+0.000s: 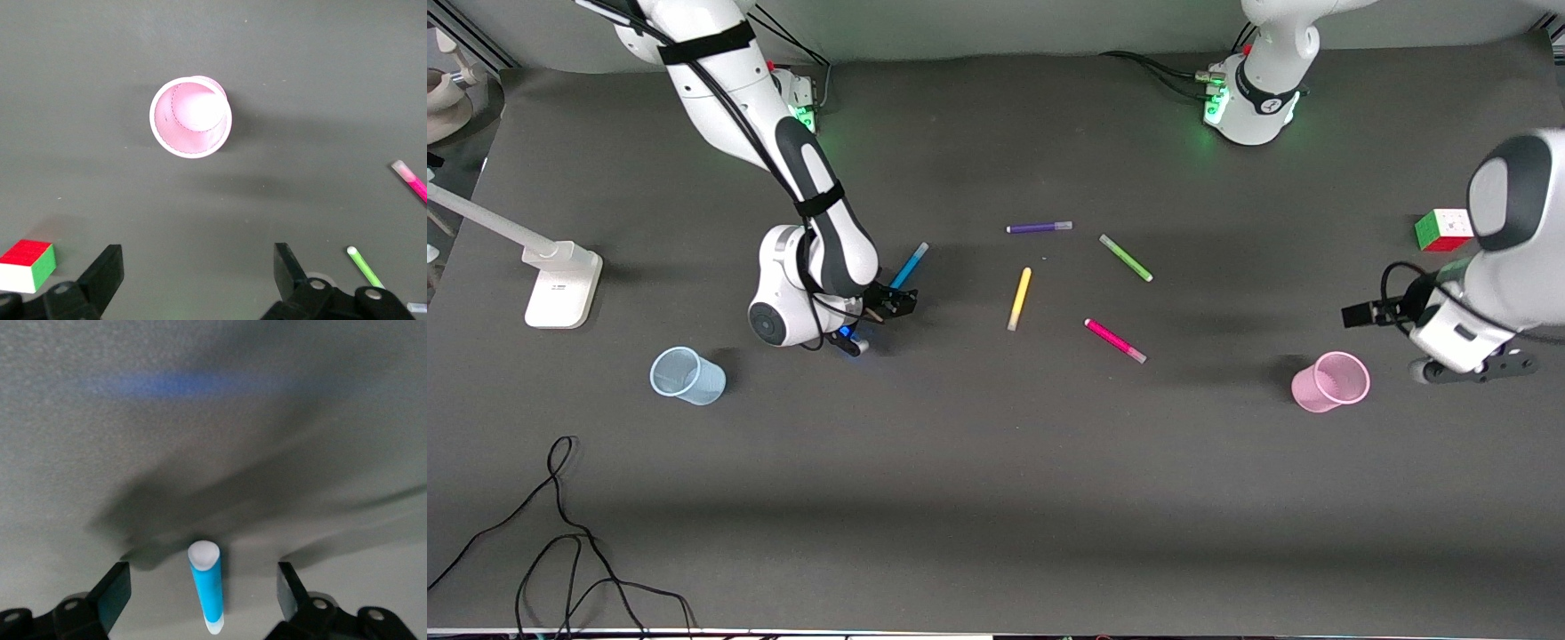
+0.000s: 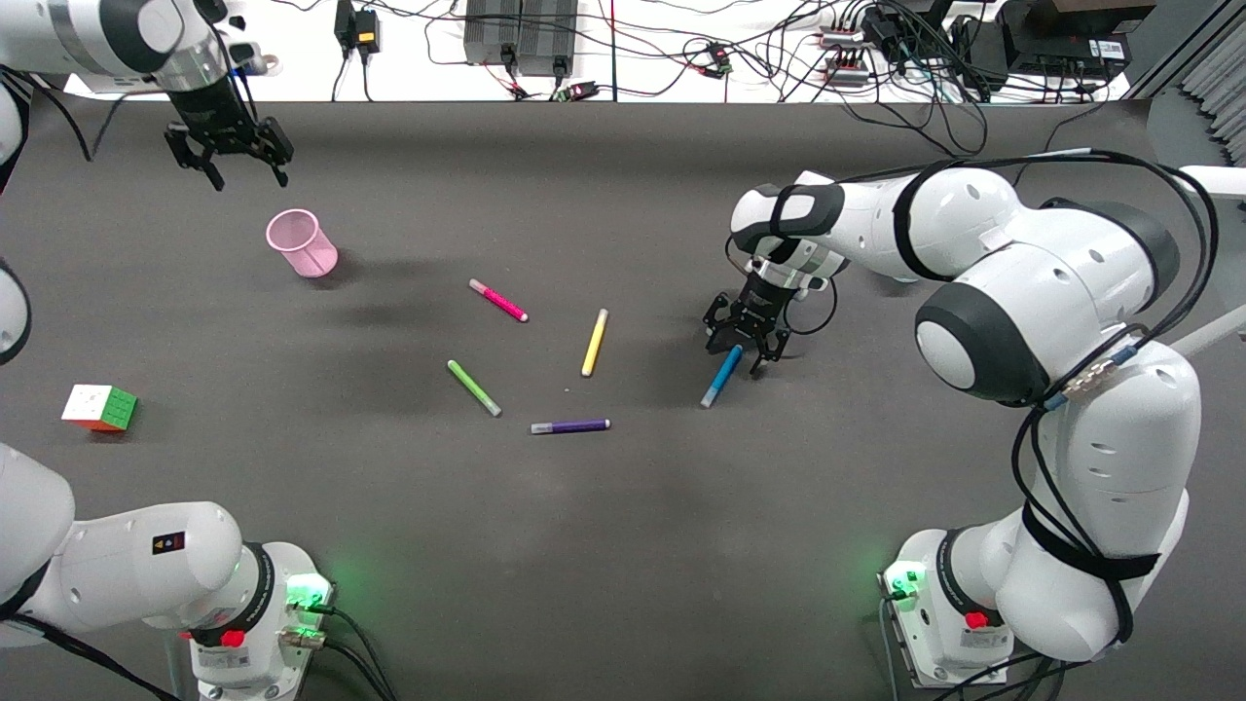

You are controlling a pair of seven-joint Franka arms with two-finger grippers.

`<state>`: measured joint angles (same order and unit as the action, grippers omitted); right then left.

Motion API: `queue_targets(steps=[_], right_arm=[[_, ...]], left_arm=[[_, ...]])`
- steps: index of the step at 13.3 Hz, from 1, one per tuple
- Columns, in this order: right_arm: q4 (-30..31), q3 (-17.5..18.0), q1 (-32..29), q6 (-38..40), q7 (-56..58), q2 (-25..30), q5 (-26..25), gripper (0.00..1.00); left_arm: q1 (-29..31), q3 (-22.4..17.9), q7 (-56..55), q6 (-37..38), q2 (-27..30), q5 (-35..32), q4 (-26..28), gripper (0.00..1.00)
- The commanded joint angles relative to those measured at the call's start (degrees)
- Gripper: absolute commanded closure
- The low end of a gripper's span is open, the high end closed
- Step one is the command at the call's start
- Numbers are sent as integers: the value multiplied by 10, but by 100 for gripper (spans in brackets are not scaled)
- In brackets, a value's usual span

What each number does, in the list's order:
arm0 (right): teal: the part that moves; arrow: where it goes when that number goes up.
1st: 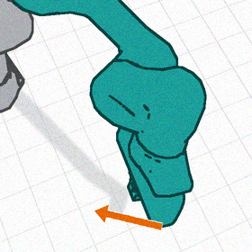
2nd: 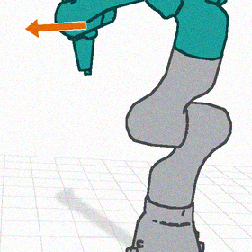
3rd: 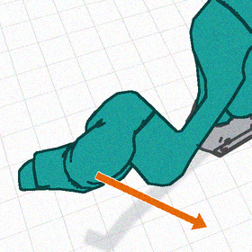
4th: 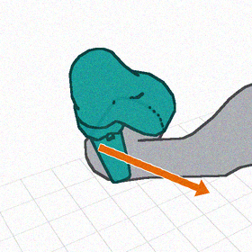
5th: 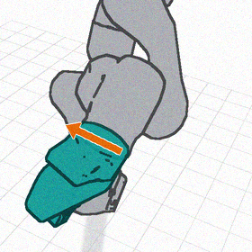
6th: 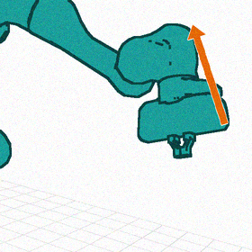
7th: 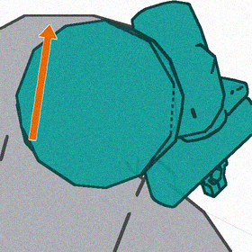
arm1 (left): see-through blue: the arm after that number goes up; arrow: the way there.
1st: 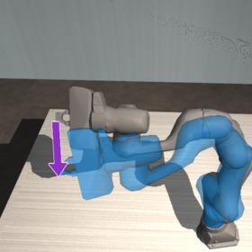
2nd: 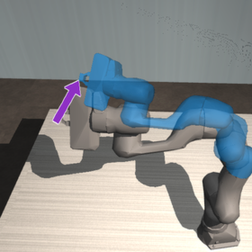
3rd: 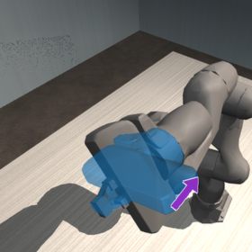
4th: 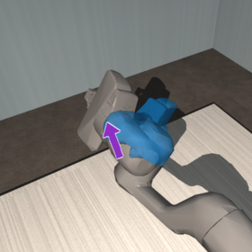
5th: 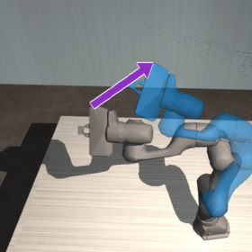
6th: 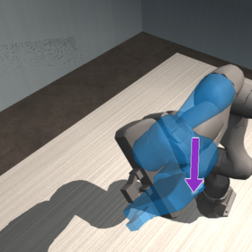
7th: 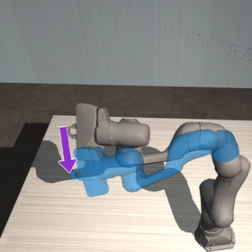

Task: Place pink and blue markers in matching cups
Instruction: 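Grasp the blue marker with the right gripper while the left gripper reaches the pink marker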

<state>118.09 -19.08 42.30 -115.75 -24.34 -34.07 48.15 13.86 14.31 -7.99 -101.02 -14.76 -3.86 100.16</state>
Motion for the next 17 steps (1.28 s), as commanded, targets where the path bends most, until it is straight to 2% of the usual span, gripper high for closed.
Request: queue_targets(steps=[1, 2, 5, 7, 10, 12, 15, 17], right_arm=[[10, -9, 1, -4, 2, 8, 12, 19], [10, -10, 0, -4, 9, 8, 12, 31], [9, -14, -5, -4, 10, 7, 11, 80], [9, -16, -6, -4, 11, 7, 11, 100], [8, -25, -6, -2, 11, 15, 5, 100], [6, -56, -3, 17, 10, 51, -22, 100], [-2, -118, -2, 30, 12, 147, -178, 100], [-18, -141, -2, 20, 15, 201, -325, 100]], left_arm=[[0, -2, 0, -7, -39, -8, -13, 0], [-2, -2, -4, -12, -58, 1, -13, 0], [-58, 4, -139, -23, -83, 13, -8, 0], [-83, 5, -189, -41, -88, 16, 12, 0], [-138, 5, -301, -100, -95, 16, 50, 0], [-180, 5, -397, -129, -115, 16, 50, 0], [-237, 5, -521, -181, -149, 17, 45, 0], [-263, 5, -596, -214, -172, 18, 32, 1]])
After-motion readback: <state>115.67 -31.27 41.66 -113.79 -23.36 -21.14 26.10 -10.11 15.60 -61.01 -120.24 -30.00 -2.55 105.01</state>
